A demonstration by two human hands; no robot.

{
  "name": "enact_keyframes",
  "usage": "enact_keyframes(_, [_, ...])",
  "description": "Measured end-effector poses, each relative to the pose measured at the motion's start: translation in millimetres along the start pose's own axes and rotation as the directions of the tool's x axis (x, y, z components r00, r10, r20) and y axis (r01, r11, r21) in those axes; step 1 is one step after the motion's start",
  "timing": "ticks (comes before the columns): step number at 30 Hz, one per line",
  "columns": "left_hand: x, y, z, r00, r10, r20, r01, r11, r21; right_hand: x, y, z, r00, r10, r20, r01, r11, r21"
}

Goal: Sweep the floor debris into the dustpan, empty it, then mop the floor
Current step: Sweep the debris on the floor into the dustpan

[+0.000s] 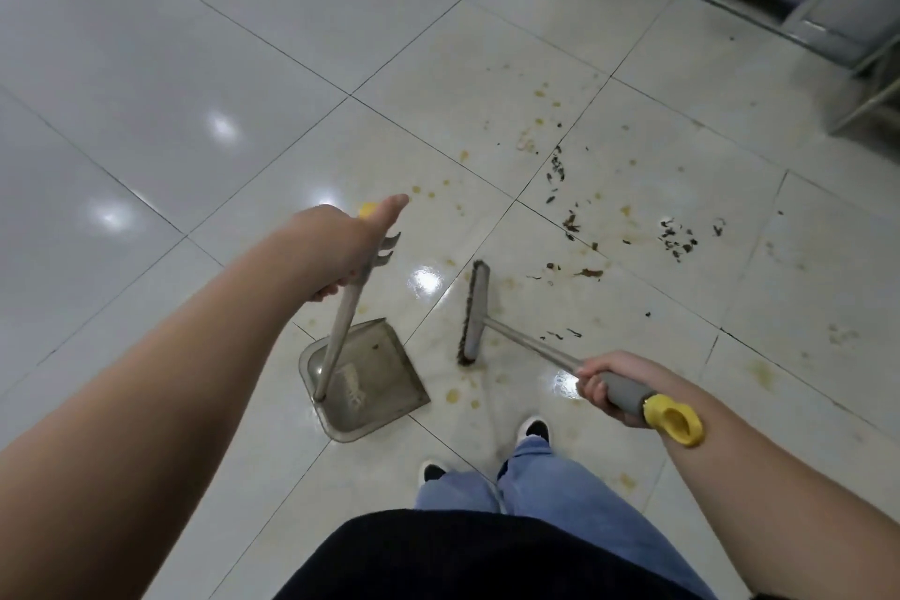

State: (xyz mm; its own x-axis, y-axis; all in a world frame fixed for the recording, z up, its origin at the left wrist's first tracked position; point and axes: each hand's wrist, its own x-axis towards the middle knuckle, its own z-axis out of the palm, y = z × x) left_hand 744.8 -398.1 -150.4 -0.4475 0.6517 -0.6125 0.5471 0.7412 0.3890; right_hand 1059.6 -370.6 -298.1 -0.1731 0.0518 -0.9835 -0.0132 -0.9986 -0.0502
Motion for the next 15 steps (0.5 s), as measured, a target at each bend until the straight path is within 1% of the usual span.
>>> enact_keyframes(4, [10.9,21.7,25.2,0.992,0.109,0.058,-0.117,0.98,0.158,15.0,-3.3,6.6,0.998,0.04,0.042,-0.04,0.999,0.001])
enact_keyframes(7, [18.3,47.2,36.6,0.978,0.184,0.097,-0.204,0.943,0.262,24.1,-10.1,-9.2,0.998,0.04,0.058,-0.044,0.996,0.077])
enact_keyframes(11, [28.5,87.0,52.1,0.963,0.244,0.116,-0.268,0.918,0.293,23.3,-25.8,-51.6,0.999,0.01,0.048,-0.021,0.973,0.23])
enact_keyframes(15, [40.0,129.2,70.1,0.96,0.259,0.108,-0.28,0.896,0.344,12.8,-43.3,-107.4,1.0,-0.001,-0.003,0.002,0.965,0.262])
